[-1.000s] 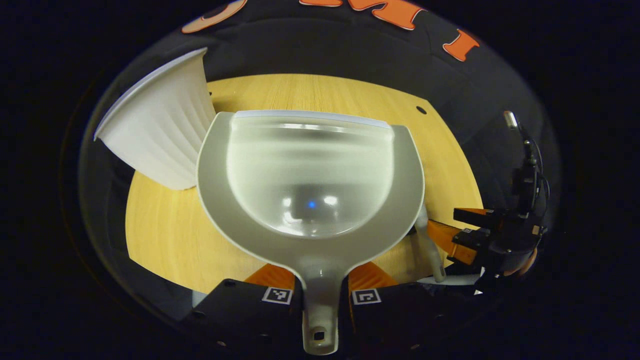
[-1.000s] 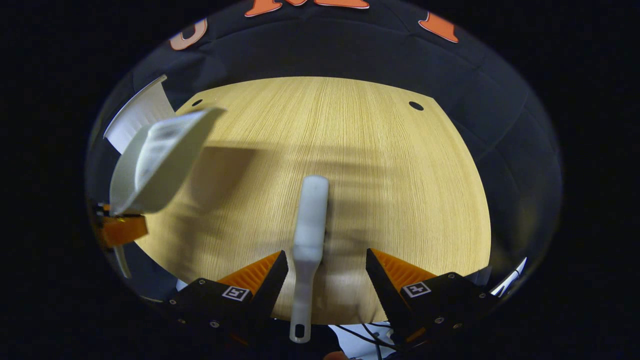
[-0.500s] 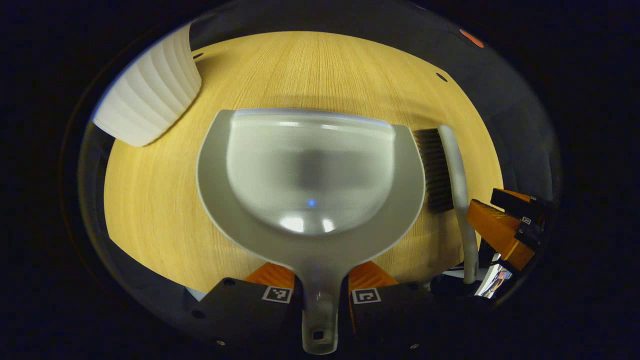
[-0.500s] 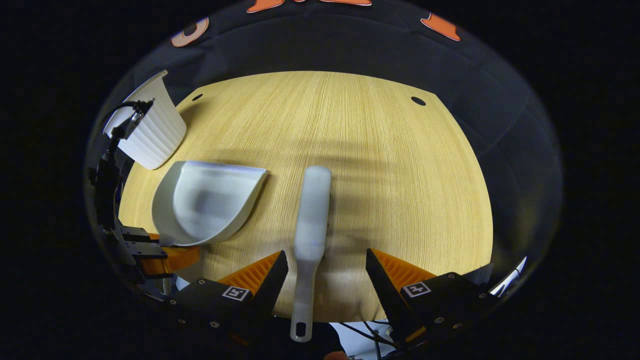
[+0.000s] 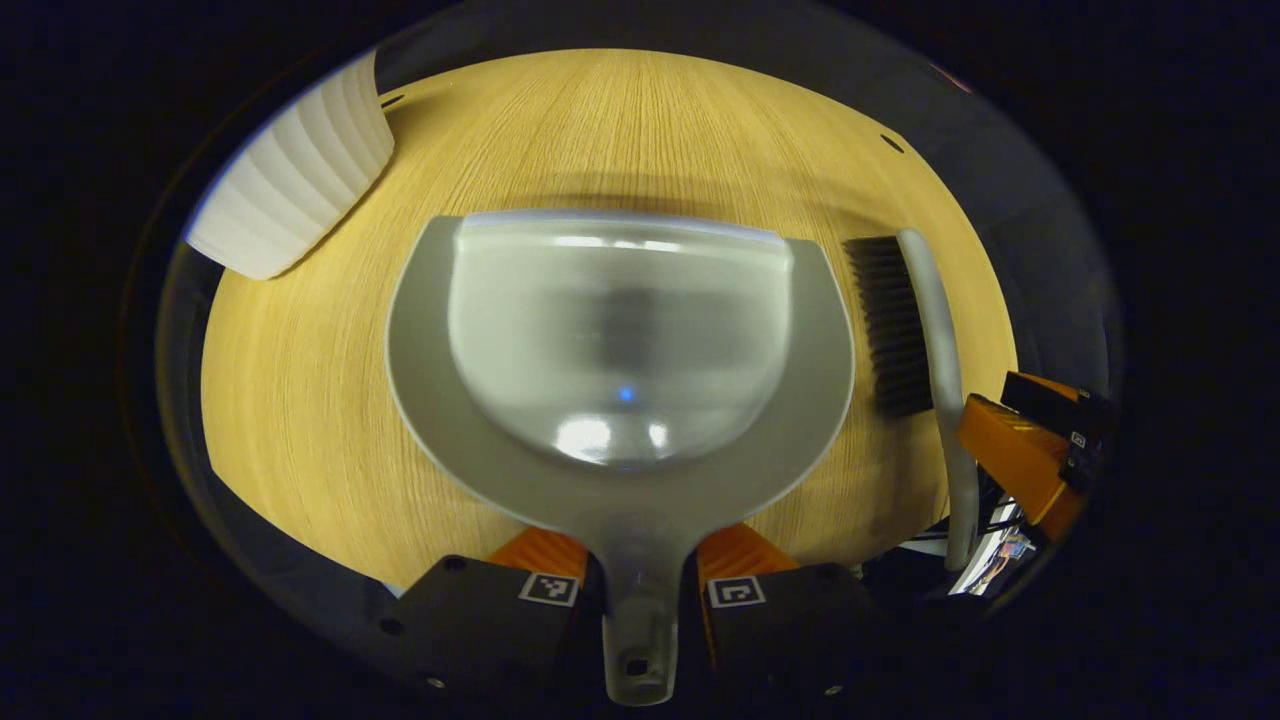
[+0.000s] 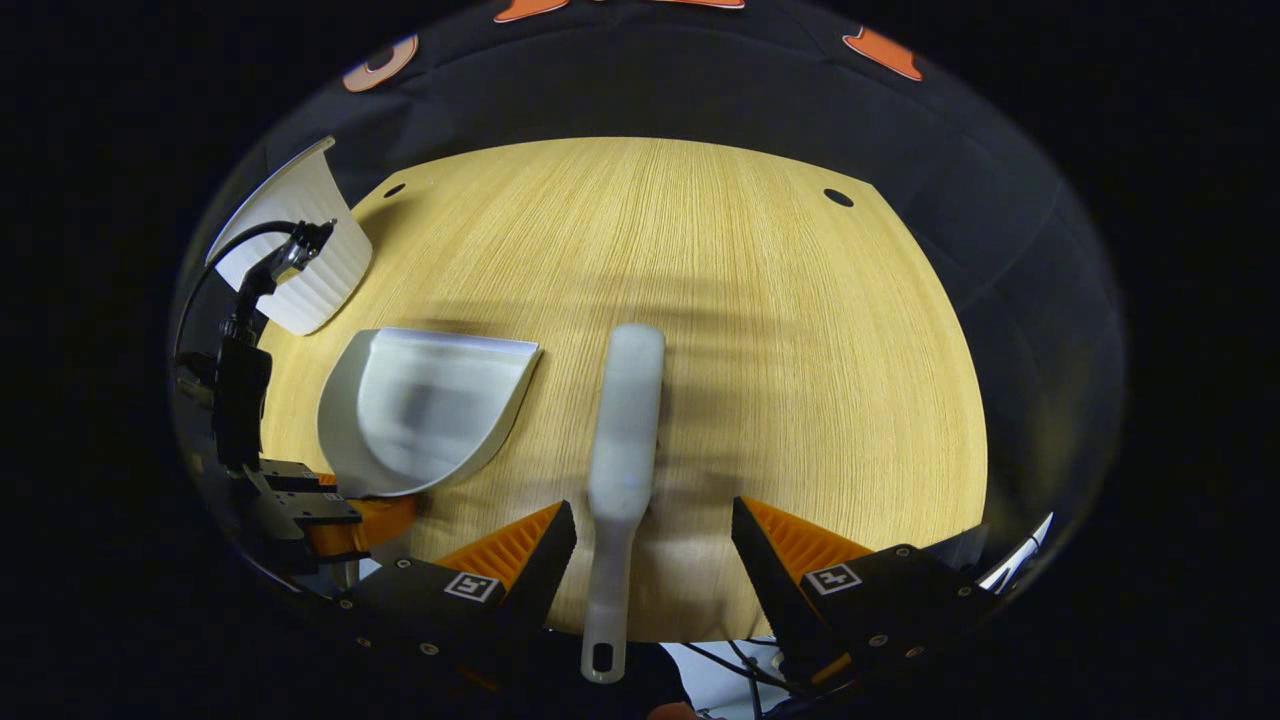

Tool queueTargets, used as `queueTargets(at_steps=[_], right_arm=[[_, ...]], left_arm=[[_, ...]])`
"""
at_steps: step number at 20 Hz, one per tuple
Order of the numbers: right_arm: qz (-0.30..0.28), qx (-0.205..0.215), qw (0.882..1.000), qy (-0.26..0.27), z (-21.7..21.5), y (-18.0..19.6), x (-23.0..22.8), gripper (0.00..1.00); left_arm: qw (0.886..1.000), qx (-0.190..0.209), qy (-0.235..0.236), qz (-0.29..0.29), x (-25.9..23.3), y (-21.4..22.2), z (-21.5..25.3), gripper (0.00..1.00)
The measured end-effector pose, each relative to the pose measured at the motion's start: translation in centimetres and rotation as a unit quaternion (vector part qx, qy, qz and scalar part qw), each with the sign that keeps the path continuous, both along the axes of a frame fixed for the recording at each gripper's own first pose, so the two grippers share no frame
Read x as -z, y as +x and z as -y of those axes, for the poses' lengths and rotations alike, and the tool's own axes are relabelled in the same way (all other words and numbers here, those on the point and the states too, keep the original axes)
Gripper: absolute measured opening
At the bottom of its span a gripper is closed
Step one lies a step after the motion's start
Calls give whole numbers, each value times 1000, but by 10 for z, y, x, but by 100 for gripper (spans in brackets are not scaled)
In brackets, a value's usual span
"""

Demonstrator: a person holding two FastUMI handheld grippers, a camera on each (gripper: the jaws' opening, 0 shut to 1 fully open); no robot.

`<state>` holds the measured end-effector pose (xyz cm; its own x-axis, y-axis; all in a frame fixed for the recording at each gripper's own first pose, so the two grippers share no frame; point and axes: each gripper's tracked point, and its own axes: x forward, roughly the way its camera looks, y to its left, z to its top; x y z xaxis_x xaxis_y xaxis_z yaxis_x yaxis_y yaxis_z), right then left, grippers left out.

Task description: Pick up the small broom and dustpan from the desktop, sweep the trash into the dustpan with the broom, and then empty the trash into the garbage bin.

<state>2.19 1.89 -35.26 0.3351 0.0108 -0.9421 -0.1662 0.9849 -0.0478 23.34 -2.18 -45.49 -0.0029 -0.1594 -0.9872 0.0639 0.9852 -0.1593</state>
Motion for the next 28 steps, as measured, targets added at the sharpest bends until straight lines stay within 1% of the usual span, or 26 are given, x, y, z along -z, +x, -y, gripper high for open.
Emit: queueTargets(at_steps=[2,3,4,5,7,9,10,11,13,15,16,17,18,19,20,22,23,24,26,27,28], right_arm=[[2,1,1000,2,0,1,-1,95],[5,1,1000,2,0,3,-2,95],[7,2,1000,2,0,4,-3,95],[9,4,1000,4,1,6,-6,95],[18,10,1000,5,4,9,-13,95],[38,14,999,5,9,18,-24,95],[50,17,999,7,10,23,-33,95],[63,20,998,8,11,29,-42,95],[93,26,995,12,14,40,-62,95],[134,28,990,15,15,56,-85,95],[158,26,987,13,16,66,-98,95],[177,24,984,9,19,73,-112,95],[196,24,980,7,20,79,-127,95],[219,24,975,10,17,86,-143,95],[244,24,969,11,16,94,-160,95],[300,18,954,7,17,107,-196,95],[330,15,944,5,17,113,-217,95],[356,12,934,2,17,119,-234,95],[402,10,916,1,16,124,-267,94],[422,11,907,8,13,126,-283,94],[440,17,898,14,16,125,-294,94]], left_arm=[[1000,7,1,9,-7,2,0,36],[1000,12,1,14,-12,5,0,41],[1000,14,1,23,-18,8,-1,43],[999,19,-2,27,-24,11,2,54],[999,18,-1,47,-34,15,0,67],[997,11,-4,70,-51,23,-2,72],[996,10,-3,91,-61,31,-3,74],[993,12,0,116,-72,43,-3,77],[985,13,10,170,-92,73,-5,77],[973,11,18,228,-108,92,-9,81],[967,8,23,255,-116,101,-12,82],[959,3,29,282,-125,111,-16,82],[949,-4,36,312,-134,120,-23,84],[937,-8,44,346,-147,133,-29,90],[923,-13,53,381,-161,144,-36,91],[891,-27,64,449,-192,168,-50,90],[873,-35,67,481,-208,179,-56,90],[858,-42,70,508,-198,161,-51,90],[828,-52,69,554,-221,172,-54,90],[812,-58,70,576,-230,166,-55,89],[793,-65,69,602,-233,172,-57,89]])
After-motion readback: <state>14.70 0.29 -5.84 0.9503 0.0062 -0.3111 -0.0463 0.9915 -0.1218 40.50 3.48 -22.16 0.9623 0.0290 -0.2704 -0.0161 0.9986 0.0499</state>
